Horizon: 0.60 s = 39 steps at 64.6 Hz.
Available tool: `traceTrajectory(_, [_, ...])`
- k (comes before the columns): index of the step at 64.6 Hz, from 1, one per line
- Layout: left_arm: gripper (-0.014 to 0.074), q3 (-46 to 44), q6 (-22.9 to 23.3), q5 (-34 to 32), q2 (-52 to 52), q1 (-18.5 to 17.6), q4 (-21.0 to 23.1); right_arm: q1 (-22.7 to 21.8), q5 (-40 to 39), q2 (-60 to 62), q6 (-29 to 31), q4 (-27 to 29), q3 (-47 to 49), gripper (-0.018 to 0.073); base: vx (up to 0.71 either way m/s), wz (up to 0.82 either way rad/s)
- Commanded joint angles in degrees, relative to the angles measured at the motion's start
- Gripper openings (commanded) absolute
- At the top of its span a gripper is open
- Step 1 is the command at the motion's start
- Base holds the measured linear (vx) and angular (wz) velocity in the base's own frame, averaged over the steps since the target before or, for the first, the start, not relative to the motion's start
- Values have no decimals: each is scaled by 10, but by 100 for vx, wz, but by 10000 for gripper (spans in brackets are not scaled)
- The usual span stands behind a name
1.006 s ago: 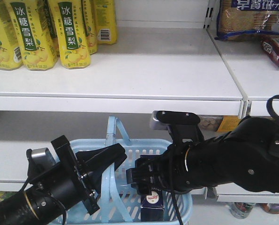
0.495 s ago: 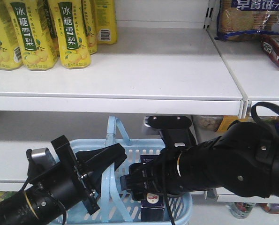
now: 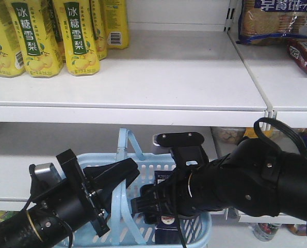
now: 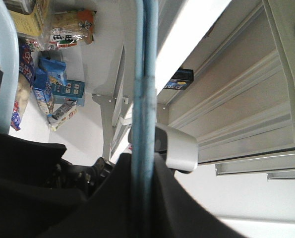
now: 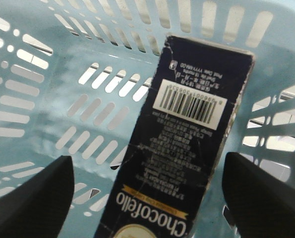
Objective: Left arm holds basket, right arm returns cookies
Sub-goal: 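Close the right gripper on the top of the dark blue cookie box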
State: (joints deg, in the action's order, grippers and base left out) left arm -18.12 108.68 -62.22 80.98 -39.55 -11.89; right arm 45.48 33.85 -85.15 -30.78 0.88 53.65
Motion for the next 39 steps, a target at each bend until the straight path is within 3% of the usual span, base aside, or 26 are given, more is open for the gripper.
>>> traceTrajectory(1, [0,-15,0,-165,-19,-4,10,-1,-23,9,3,-9,16,566,0,0])
traceTrajectory(39, [0,-15,0,-165,-19,-4,10,-1,-45,-36,3,-36,16,554,0,0])
